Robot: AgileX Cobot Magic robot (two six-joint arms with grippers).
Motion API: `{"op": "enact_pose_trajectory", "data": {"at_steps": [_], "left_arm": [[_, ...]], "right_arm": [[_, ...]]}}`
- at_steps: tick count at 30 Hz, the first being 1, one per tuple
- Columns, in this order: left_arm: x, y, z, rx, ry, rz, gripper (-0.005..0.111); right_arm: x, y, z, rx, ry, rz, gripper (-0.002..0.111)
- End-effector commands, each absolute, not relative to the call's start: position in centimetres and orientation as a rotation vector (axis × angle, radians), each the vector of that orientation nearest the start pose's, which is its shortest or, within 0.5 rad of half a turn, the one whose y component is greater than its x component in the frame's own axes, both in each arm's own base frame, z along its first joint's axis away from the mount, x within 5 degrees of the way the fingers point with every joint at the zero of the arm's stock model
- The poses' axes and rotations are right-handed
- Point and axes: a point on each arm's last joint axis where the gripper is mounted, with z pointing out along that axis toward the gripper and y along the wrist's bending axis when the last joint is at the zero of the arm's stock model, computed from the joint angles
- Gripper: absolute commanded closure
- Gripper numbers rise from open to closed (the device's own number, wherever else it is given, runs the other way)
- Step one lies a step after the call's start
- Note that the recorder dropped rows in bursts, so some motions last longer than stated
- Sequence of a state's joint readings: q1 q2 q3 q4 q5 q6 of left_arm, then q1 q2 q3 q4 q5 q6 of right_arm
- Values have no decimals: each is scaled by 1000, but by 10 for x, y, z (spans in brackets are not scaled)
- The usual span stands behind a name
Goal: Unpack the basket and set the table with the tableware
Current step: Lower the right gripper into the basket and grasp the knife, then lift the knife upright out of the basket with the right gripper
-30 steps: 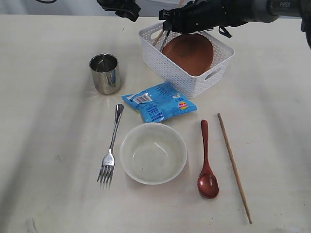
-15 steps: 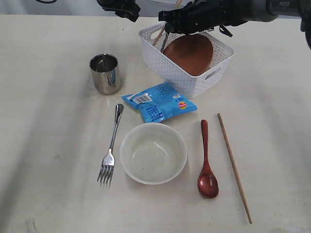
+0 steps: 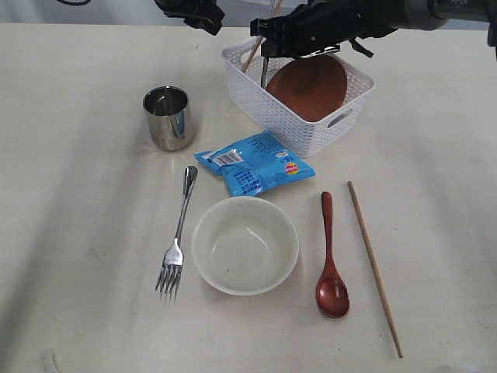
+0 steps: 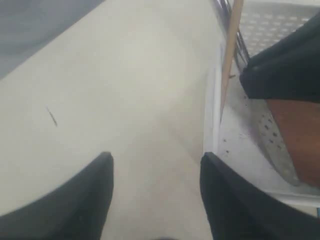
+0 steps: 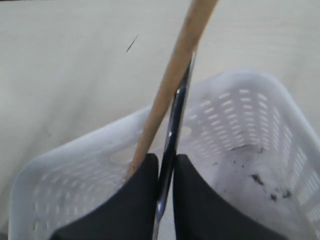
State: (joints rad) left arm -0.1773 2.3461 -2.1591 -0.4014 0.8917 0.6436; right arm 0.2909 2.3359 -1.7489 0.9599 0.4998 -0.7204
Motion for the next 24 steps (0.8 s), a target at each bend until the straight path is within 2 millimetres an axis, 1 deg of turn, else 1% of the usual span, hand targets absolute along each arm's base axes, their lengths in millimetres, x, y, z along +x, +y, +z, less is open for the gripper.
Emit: {"op": "enact_pose_trajectory", "data": {"at_steps": [1, 4, 12, 20, 24], "left_arm": [[514, -119, 226, 798, 2345, -304, 57], [514, -119, 227, 796, 2343, -305, 57], [514, -120, 227, 781, 2335, -324, 57], [514, -120, 227, 781, 2335, -324, 57], [514, -120, 227, 781, 2335, -324, 57]], "right_arm": [[474, 176, 142, -395, 2449, 611, 109], [473, 173, 151, -409, 2446, 570, 109], [469, 172, 175, -418, 2414, 581, 109], [467, 172, 190, -407, 2393, 585, 109], [467, 163, 194, -382, 2417, 594, 109]]}}
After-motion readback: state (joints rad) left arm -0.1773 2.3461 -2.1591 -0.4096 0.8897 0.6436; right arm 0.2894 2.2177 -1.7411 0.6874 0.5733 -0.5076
